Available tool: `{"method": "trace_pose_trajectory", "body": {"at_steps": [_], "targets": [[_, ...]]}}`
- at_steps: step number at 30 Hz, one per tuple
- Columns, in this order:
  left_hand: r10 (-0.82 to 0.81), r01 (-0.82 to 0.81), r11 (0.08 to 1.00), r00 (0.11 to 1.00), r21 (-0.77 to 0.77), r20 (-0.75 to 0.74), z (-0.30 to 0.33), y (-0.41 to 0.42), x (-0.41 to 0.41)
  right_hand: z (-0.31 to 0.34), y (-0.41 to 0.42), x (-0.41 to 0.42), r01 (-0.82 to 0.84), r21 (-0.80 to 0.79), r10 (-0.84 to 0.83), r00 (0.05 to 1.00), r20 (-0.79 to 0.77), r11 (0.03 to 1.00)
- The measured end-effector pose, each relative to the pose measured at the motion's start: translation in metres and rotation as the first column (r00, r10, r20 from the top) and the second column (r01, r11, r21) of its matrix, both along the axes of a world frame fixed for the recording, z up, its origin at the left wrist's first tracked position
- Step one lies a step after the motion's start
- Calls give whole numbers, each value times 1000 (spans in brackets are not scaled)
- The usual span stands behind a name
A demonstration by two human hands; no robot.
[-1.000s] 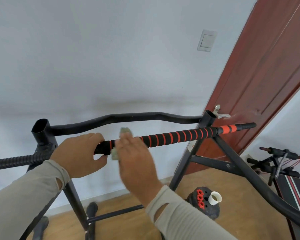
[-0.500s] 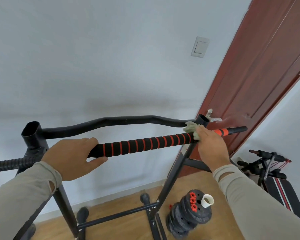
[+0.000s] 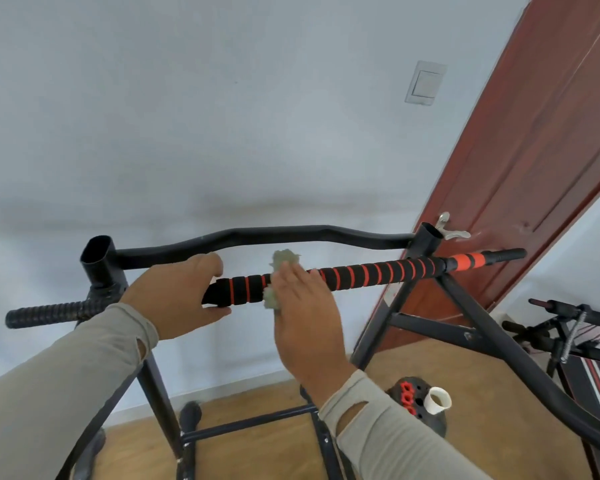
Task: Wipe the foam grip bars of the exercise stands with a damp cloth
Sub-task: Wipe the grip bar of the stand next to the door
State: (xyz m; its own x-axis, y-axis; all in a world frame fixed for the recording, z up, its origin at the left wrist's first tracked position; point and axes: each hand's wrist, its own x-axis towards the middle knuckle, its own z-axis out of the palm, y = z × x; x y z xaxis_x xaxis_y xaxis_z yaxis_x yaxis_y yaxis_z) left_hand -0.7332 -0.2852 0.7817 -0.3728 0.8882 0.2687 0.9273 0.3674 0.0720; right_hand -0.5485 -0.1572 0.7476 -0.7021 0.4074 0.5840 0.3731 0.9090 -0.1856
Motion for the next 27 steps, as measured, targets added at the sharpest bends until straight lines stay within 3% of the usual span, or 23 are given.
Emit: {"method": "trace_pose_trajectory", "body": {"at_steps": [4, 7, 11, 14, 17, 20, 23, 27], "targets": [[-47, 50, 997, 997, 60, -63, -5, -1, -6, -11, -45, -41, -259, 120, 260, 965, 6, 958], [-48, 50, 999, 996, 18, -77, -6, -3, -12, -13, -20, -28, -295, 184, 284, 955, 86, 938], [-56, 54, 998, 991, -21, -125, -6, -2, -17, 0, 48, 21, -125, 211, 104, 989, 106, 970], [-68, 65, 997, 988, -29, -140, -6, -1, -19, 6, 113, 64, 84, 138, -108, 979, 172, 987], [-68, 64, 998, 982, -25, -175, -6, 0, -19, 15, 169, 108, 325, 73, -333, 915, 226, 943], [-43, 51, 998, 973, 30, -226, -9, 2, -15, 32, 198, 137, 541, -55, -513, 821, 251, 839], [20, -9, 998, 979, 55, -205, -16, 3, -7, 36, 193, 137, 583, -69, -551, 794, 256, 809], [25, -10, 996, 983, 83, -184, -19, 2, -3, 17, 142, 94, 414, -6, -406, 895, 186, 910]]}}
